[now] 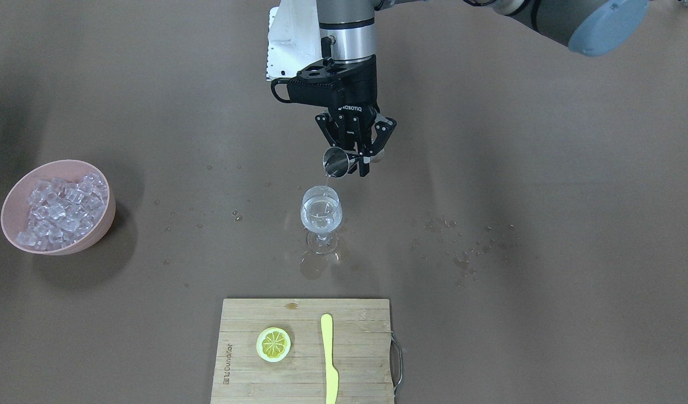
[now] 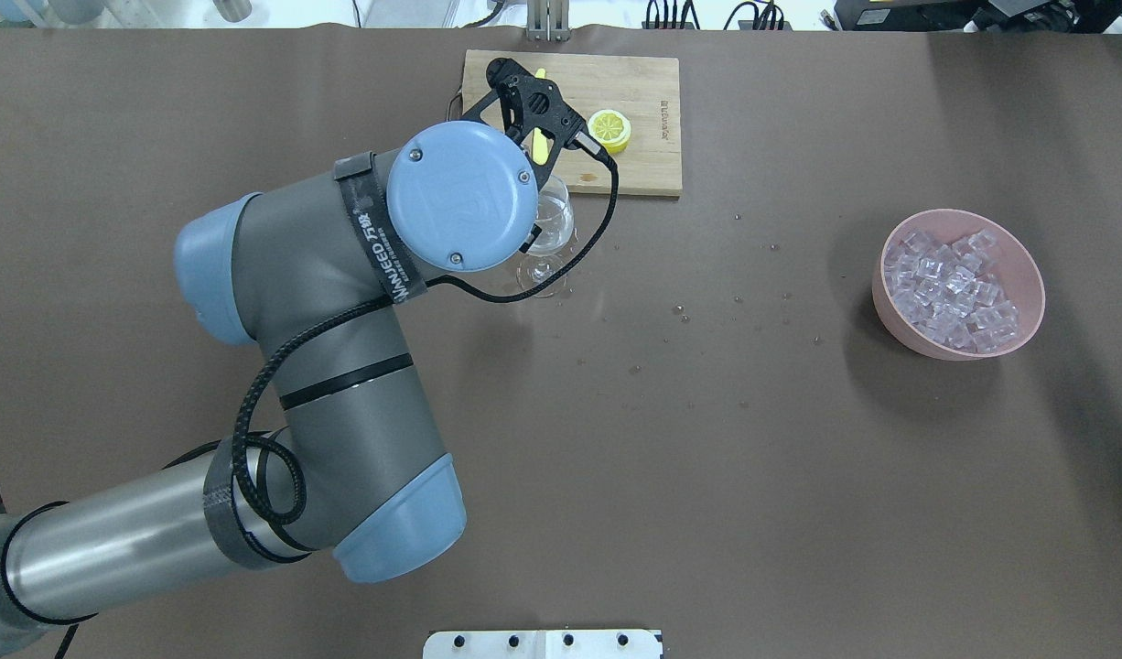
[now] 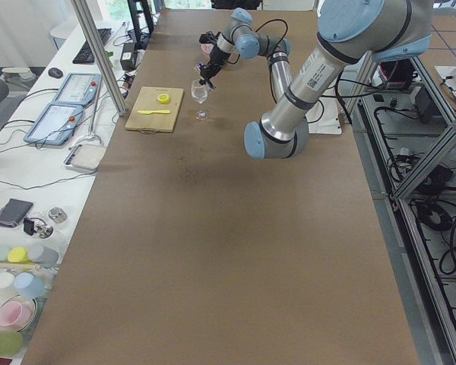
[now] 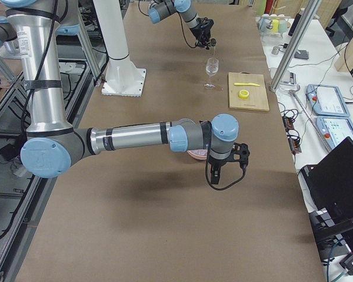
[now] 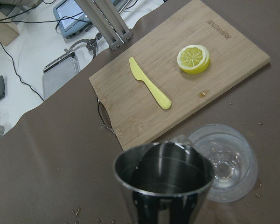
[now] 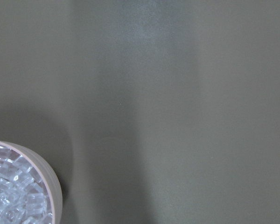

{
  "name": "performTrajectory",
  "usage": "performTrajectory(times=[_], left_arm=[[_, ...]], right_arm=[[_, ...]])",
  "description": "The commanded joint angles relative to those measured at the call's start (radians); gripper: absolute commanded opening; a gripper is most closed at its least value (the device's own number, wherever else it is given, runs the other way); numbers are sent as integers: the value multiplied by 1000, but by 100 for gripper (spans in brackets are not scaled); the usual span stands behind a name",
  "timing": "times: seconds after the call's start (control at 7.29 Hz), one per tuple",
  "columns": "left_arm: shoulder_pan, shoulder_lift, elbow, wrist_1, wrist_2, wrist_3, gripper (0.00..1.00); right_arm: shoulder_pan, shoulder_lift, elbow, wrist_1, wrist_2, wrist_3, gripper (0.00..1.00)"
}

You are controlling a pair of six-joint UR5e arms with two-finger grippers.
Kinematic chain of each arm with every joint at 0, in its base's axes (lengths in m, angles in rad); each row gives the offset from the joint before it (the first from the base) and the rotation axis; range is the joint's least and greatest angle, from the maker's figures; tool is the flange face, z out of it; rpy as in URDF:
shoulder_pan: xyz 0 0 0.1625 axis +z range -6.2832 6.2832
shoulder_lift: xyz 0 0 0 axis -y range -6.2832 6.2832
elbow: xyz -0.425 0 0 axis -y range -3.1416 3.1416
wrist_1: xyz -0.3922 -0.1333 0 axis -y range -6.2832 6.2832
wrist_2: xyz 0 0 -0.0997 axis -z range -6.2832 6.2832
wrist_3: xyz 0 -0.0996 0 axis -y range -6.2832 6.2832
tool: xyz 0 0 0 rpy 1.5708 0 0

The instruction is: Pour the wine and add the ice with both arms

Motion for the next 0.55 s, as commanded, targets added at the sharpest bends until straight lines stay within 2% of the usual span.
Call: performTrajectory(times=[0.0,0.14,0.41], left_arm=[[-13,-24,14,79,0,87,0],[-19,-72,32,146,0,127,0],[-27,-109,71,187,1,179,0]], right_arm=[[0,0,0,0,7,0,100],[0,0,0,0,10,0,100],[0,0,-1,0,13,0,100]])
